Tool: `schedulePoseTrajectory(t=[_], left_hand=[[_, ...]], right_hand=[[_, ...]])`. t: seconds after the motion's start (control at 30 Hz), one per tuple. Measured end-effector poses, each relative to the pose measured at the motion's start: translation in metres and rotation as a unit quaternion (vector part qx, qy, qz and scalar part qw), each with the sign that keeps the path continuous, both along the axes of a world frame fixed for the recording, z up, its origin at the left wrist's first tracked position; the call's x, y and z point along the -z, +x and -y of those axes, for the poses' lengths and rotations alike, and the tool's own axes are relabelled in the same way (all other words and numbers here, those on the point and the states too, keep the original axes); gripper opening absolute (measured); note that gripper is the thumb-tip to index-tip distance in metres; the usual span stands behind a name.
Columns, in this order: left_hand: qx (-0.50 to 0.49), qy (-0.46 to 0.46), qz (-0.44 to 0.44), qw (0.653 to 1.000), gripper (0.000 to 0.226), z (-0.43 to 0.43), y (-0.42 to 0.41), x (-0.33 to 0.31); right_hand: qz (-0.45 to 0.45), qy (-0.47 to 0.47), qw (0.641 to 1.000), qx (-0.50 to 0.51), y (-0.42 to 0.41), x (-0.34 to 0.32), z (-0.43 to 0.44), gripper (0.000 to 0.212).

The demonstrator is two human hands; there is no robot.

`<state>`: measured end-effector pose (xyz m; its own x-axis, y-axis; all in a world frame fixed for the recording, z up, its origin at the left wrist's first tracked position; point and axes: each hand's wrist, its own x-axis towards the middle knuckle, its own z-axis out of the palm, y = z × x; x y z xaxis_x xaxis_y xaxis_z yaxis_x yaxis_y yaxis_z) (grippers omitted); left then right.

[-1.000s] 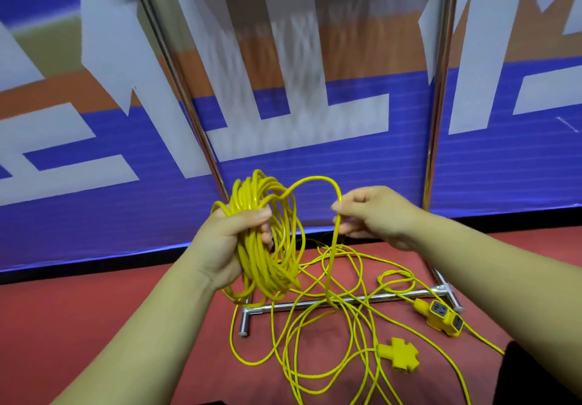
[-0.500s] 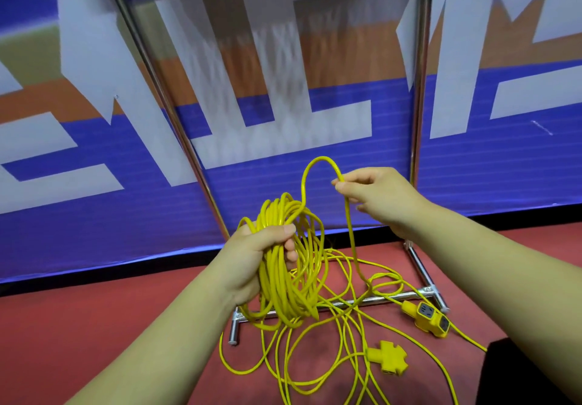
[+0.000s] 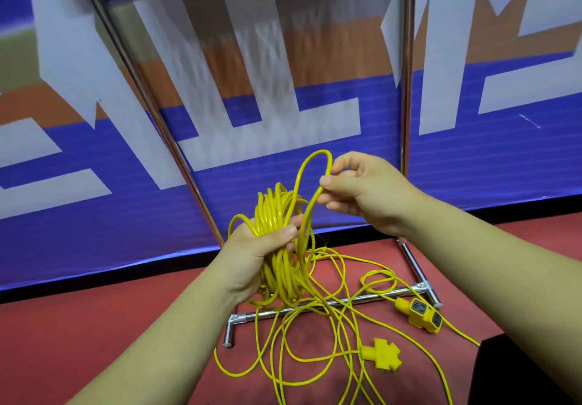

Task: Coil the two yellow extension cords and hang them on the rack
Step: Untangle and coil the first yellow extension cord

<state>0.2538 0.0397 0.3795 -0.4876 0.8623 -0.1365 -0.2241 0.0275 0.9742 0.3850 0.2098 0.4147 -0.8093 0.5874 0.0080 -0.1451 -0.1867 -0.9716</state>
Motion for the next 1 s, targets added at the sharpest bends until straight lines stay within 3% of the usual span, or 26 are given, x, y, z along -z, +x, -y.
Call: schedulePoseTrajectory(t=[0.1,0.2,0.3,0.37,0.53,0.7,0.8,1.0], left_hand=[[0.033,-0.004,0.027,0.999,0.045,-0.002,0.006,0.001],[0.047,-0.011,0.057,0.997,0.029,-0.002,0.01,-0.001],[0.048,0.01,0.081,0.996,0.019,-0.001,0.007,-0.006],[0.038,0.04,0.096,0.994,0.019,0.001,0.004,-0.012],[0.022,0.139,0.132,0.981,0.021,0.008,-0.011,-0.03],[0.011,0.179,0.154,0.972,0.041,0.017,-0.021,-0.043],[-0.003,0.188,0.17,0.967,0.045,0.024,-0.027,-0.047],[-0.021,0.204,0.178,0.962,0.05,0.038,-0.039,-0.049]], right_hand=[[-0.018,-0.023,0.999,0.019,-0.004,0.003,0.002,0.02],[-0.015,-0.017,0.999,0.044,-0.007,0.007,0.003,0.016],[-0.003,0.063,0.994,0.092,-0.007,0.011,-0.001,0.004],[0.014,0.15,0.982,0.117,-0.004,0.018,-0.004,0.007],[0.112,0.278,0.952,-0.061,-0.008,0.05,0.016,0.012],[0.184,0.264,0.942,-0.093,-0.019,0.068,0.025,0.034],[0.212,0.272,0.928,-0.141,-0.021,0.073,0.026,0.031],[0.143,0.226,0.944,-0.195,-0.032,0.088,0.038,0.035]])
